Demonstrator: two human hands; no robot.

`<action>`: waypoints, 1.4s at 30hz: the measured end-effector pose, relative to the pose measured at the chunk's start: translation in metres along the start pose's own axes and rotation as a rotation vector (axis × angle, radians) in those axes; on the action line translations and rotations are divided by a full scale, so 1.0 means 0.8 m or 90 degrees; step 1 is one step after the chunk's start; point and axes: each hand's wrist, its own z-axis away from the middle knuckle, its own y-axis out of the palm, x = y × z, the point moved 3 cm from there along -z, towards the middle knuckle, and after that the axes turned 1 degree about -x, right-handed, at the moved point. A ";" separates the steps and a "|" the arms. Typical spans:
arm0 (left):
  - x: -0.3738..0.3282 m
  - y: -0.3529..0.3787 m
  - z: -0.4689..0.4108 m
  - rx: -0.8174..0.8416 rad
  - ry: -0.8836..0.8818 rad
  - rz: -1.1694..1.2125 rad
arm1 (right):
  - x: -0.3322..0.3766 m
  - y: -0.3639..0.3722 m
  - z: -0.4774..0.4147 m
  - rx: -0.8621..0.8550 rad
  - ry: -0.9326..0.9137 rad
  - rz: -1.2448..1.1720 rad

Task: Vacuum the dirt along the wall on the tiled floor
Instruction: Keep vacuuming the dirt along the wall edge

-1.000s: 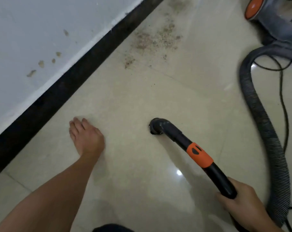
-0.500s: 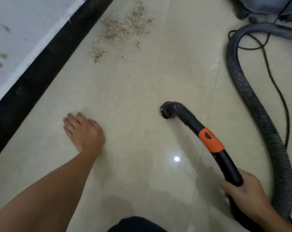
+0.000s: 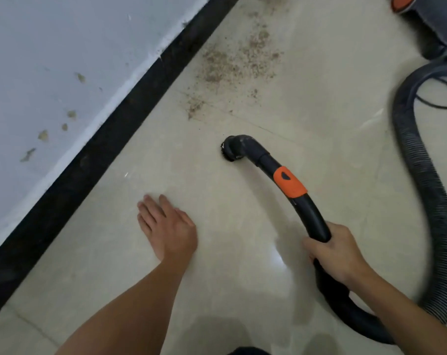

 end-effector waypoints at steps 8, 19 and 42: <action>-0.002 -0.001 -0.002 0.035 -0.018 -0.017 | 0.042 0.024 -0.016 0.063 -0.051 0.111; -0.003 -0.001 -0.002 0.031 -0.013 -0.032 | 0.100 0.052 -0.070 0.036 -0.044 0.001; -0.003 0.001 -0.007 0.002 -0.010 -0.037 | 0.174 0.099 -0.128 0.018 -0.078 -0.015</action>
